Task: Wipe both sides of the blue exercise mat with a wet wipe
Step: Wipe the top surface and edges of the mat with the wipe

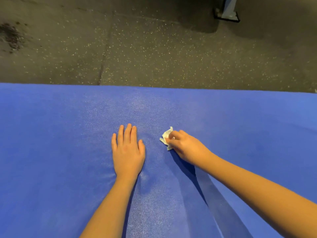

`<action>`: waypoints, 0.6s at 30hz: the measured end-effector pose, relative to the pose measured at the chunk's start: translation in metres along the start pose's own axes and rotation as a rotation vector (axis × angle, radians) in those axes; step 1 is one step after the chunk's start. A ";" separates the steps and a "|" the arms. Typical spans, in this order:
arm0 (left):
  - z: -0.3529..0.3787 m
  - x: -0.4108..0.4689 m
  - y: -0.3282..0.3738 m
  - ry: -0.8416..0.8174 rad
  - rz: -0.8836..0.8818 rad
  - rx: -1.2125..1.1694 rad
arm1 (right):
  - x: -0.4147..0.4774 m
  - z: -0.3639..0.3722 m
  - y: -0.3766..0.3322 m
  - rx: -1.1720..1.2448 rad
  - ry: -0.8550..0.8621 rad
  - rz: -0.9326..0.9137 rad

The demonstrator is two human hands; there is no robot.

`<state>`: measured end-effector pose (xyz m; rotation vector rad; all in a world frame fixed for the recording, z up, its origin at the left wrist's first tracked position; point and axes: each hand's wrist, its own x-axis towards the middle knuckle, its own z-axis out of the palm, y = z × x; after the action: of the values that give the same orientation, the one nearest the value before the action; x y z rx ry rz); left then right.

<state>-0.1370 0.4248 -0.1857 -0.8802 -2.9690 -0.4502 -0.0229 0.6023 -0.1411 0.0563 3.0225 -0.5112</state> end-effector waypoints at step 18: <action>-0.001 -0.002 0.000 -0.027 0.012 0.015 | -0.001 0.018 -0.002 0.102 0.261 0.198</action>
<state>-0.1356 0.4238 -0.1847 -0.9086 -2.9855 -0.4185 -0.0207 0.5946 -0.1576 0.4582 3.1867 -0.6872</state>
